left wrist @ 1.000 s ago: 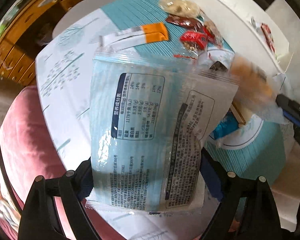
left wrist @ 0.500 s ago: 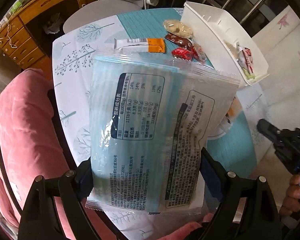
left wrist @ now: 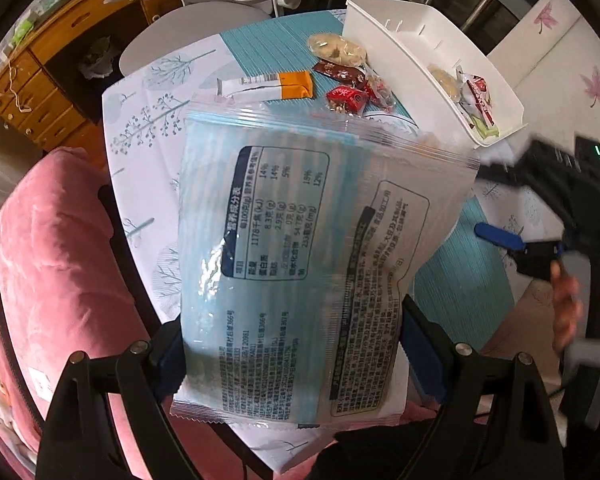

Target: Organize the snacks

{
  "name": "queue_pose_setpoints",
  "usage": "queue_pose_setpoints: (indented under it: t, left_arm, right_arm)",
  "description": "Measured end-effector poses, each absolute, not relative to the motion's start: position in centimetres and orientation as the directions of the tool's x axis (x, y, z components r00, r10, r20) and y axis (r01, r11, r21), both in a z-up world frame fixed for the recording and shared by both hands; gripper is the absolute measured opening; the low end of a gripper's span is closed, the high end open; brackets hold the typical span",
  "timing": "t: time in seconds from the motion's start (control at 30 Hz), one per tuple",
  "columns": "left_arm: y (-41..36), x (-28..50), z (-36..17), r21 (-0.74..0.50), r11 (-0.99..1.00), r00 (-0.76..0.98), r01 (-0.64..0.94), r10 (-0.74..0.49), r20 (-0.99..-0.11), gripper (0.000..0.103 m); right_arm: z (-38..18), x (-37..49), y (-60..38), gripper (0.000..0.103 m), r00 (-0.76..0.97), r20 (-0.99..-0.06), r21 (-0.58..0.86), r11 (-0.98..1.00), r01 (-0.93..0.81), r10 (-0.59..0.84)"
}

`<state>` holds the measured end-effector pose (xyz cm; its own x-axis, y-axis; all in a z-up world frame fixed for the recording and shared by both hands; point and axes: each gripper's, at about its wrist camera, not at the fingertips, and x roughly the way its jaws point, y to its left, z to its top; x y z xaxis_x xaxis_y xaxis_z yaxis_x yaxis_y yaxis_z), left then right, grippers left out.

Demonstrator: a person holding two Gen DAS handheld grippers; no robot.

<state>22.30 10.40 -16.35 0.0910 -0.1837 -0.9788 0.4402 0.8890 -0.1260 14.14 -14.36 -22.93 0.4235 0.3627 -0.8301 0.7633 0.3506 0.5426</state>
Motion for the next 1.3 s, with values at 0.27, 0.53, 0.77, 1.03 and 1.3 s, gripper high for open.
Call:
queue_pose_setpoints:
  t: [0.27, 0.53, 0.77, 1.03, 1.3]
  left_arm:
    - [11.1, 23.4, -16.4, -0.099, 0.904, 0.097, 0.416, -0.152, -0.984, 0.090]
    - [11.6, 23.9, -17.3, -0.087, 0.923, 0.074, 0.376, -0.123, -0.990, 0.090]
    - [11.5, 23.9, -17.6, -0.081, 0.933, 0.069, 0.351, -0.112, -0.991, 0.090]
    - [10.5, 24.4, -17.7, -0.086, 0.935, 0.061, 0.343, -0.114, -0.992, 0.090]
    - [7.4, 25.8, -17.0, -0.078, 0.939, 0.082, 0.335, -0.111, -0.990, 0.090]
  right_arm:
    - [-24.4, 19.3, -14.2, 0.093, 0.310, -0.892, 0.428, 0.394, 0.813, 0.330]
    - [-27.0, 21.7, -13.9, 0.094, 0.201, -0.929, 0.327, 0.433, 0.840, 0.311]
    - [-28.1, 22.5, -14.2, 0.090, 0.168, -0.934, 0.305, 0.463, 0.832, 0.314]
    - [-27.2, 22.0, -15.5, 0.057, 0.168, -0.932, 0.319, 0.507, 0.801, 0.320]
    - [-26.5, 20.6, -15.7, 0.047, 0.136, -0.925, 0.333, 0.586, 0.738, 0.354]
